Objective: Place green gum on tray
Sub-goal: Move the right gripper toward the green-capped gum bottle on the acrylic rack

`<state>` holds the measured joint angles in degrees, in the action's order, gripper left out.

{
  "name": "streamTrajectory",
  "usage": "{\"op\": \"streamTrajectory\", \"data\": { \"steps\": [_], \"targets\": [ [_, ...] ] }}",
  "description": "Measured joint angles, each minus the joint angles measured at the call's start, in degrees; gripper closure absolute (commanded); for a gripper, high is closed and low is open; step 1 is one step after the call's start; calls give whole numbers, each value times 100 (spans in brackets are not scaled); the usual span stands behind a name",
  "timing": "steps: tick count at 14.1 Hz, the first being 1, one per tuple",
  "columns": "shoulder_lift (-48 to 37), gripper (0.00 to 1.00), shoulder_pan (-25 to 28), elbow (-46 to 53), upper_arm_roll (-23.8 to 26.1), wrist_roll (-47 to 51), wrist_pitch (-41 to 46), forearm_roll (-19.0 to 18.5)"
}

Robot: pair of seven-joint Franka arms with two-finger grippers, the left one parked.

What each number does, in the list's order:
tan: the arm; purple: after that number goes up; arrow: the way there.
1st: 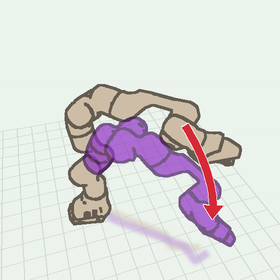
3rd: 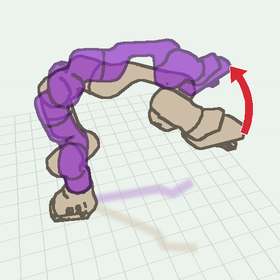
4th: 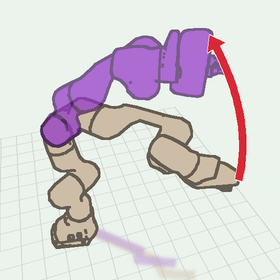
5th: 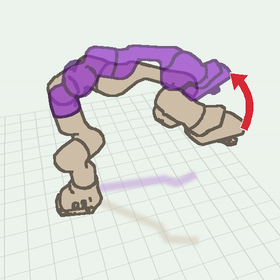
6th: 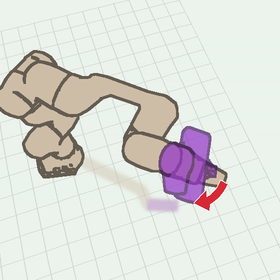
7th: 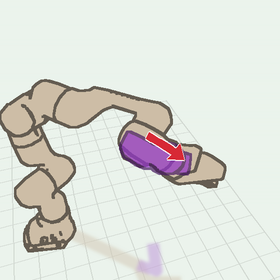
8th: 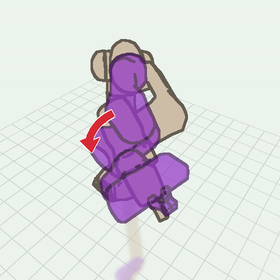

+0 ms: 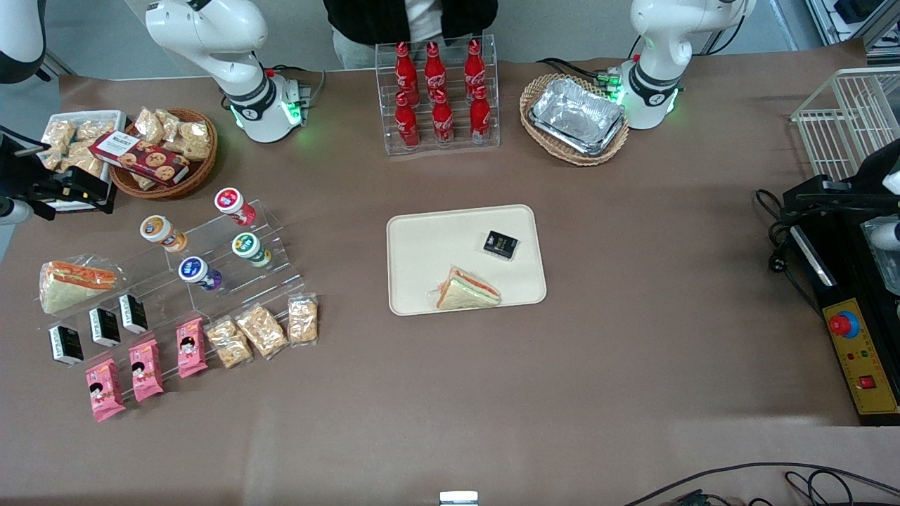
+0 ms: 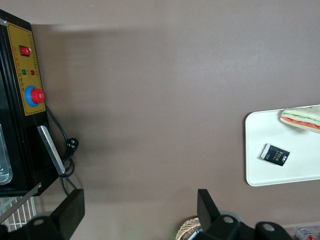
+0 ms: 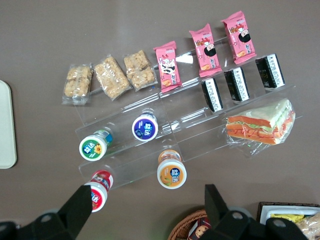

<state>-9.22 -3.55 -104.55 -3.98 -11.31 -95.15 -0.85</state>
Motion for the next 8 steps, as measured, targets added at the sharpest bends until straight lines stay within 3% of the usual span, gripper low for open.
{"op": "streamTrajectory", "data": {
  "steps": [8],
  "targets": [
    [-34, 0, 7, -29, 49, 0, 204, 64]
  ]
}}
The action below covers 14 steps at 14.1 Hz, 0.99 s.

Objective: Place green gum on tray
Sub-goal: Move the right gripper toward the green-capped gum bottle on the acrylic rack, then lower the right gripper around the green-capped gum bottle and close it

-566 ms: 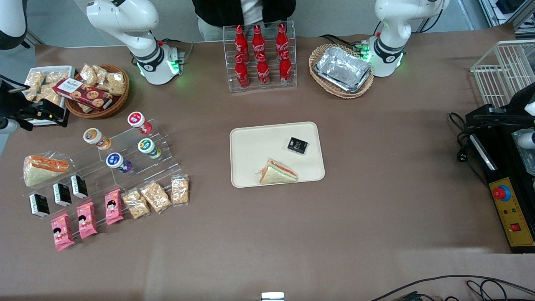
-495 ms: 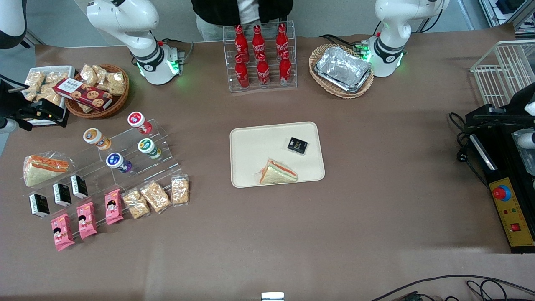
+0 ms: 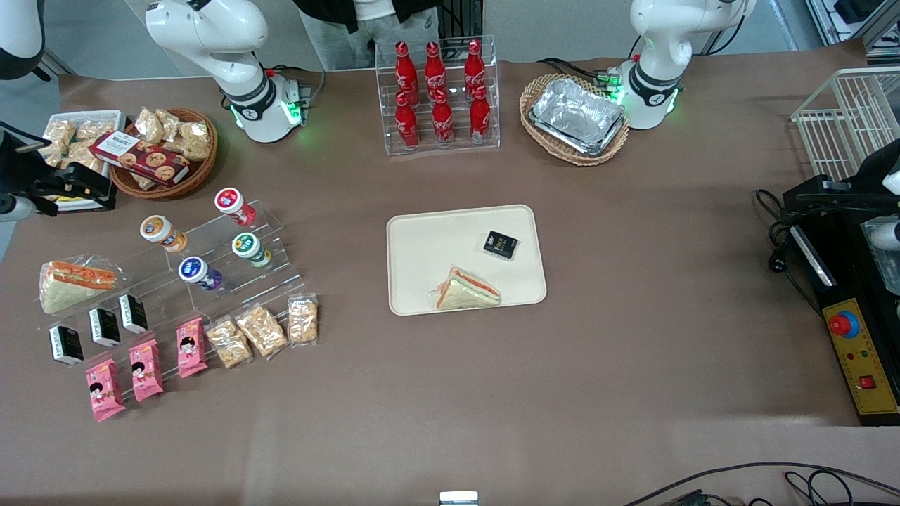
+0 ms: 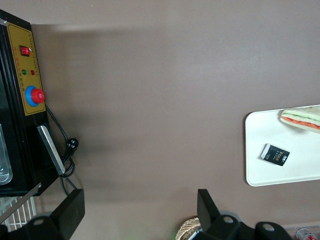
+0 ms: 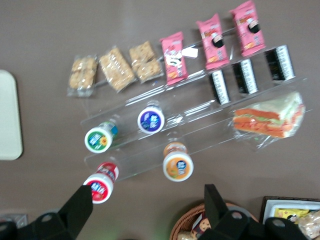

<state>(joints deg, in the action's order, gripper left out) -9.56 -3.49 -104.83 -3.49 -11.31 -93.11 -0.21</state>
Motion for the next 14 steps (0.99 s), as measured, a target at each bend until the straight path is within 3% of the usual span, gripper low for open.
{"op": "streamTrajectory", "data": {
  "steps": [3, 7, 9, 11, 14],
  "targets": [
    [-174, 0, 17, -255, 305, 313, 42, 222],
    [-725, 0, 58, -763, 1017, 1162, 33, 267],
    [-916, 0, 80, -998, 1126, 1267, -45, 267],
    [-958, 0, 73, -1296, 1099, 1266, -406, 269],
    [-893, 0, 80, -2245, 1094, 1253, -1716, 325]
  ]
}}
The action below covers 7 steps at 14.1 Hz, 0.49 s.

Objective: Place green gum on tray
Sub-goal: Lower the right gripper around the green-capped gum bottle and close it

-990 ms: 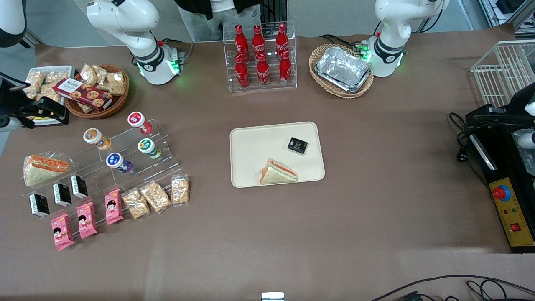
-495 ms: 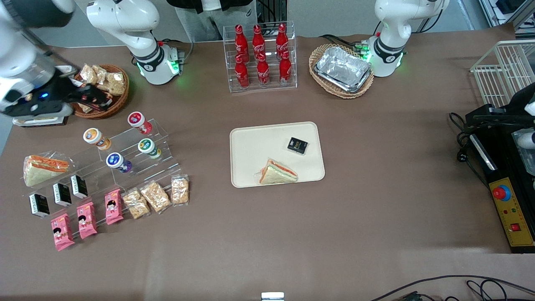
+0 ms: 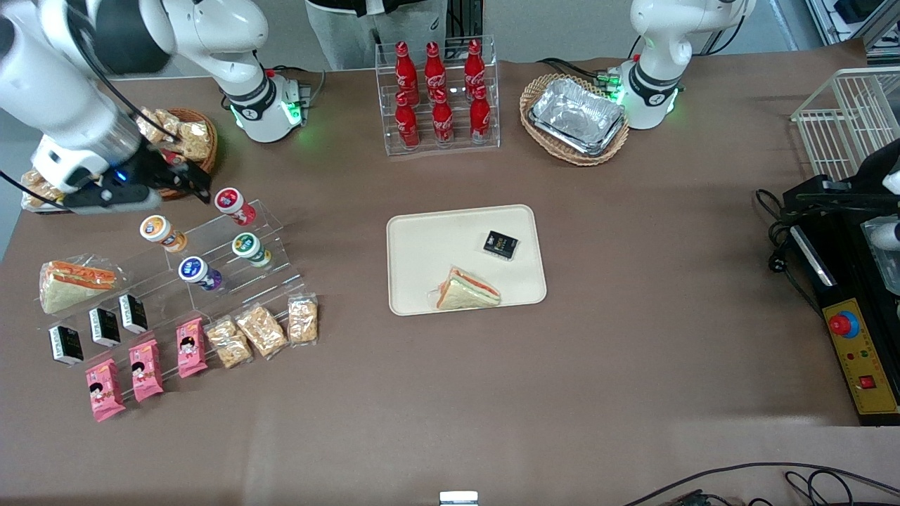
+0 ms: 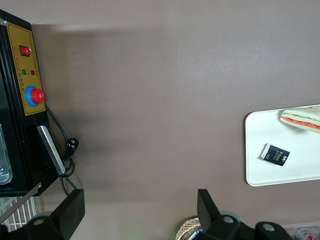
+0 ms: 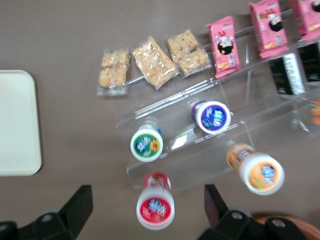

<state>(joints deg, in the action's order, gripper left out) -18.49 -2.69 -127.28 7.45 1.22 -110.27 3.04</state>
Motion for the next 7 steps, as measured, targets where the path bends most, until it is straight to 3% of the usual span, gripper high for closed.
{"op": "streamTrajectory", "data": {
  "steps": [3, 7],
  "targets": [
    [290, 0, 116, -883, 13, -5, -1322, 20],
    [1095, 1, 132, -1075, 10, -5, -2247, 21]
  ]
}}
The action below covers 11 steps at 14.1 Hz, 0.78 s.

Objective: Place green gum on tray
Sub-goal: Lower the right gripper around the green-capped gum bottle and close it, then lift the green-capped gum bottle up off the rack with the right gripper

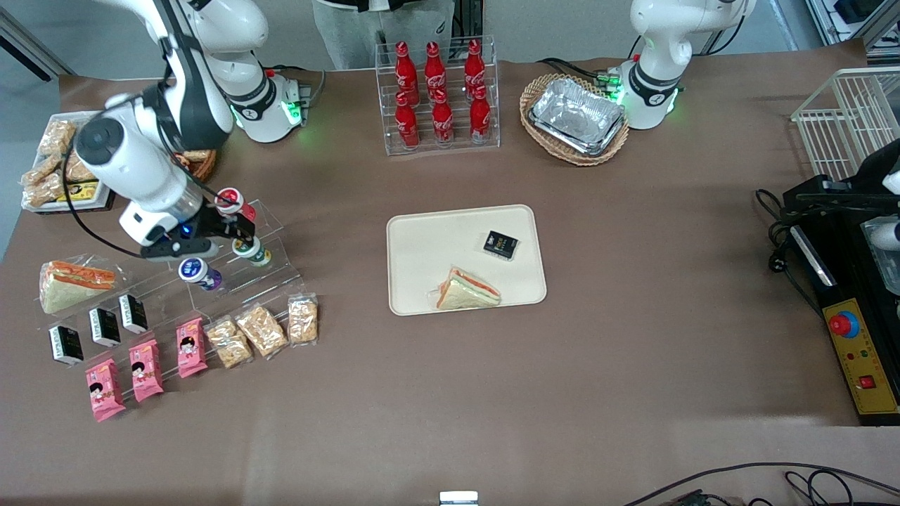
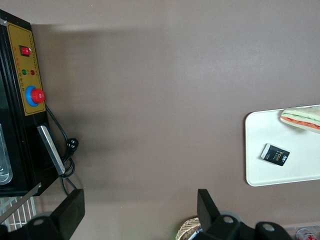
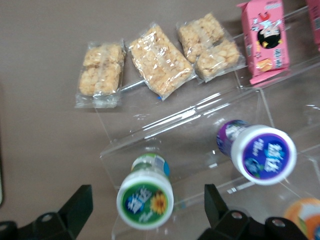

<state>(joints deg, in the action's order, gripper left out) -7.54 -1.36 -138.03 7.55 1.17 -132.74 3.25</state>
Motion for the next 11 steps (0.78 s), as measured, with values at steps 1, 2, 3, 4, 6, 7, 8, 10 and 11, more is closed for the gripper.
{"op": "streamTrajectory", "data": {
  "steps": [1, 2, 3, 4, 6, 7, 8, 10, 11],
  "targets": [
    [165, 1, 0, -5, -1, 0, -132, 0],
    [289, 1, 0, -12, -1, 0, -217, 0],
    [378, 2, 4, -20, -1, 0, -273, 0],
    [436, 3, 20, -28, -1, 0, -308, 0],
    [478, 13, 61, -68, 0, 0, -335, 1],
    [475, 17, 73, -106, 0, 0, -338, 1],
    [475, 24, 83, -144, 0, 2, -339, 2],
    [471, 44, 89, -231, 43, 8, -338, 2],
    [468, 66, 91, -276, 76, 20, -339, 4]
  ]
}}
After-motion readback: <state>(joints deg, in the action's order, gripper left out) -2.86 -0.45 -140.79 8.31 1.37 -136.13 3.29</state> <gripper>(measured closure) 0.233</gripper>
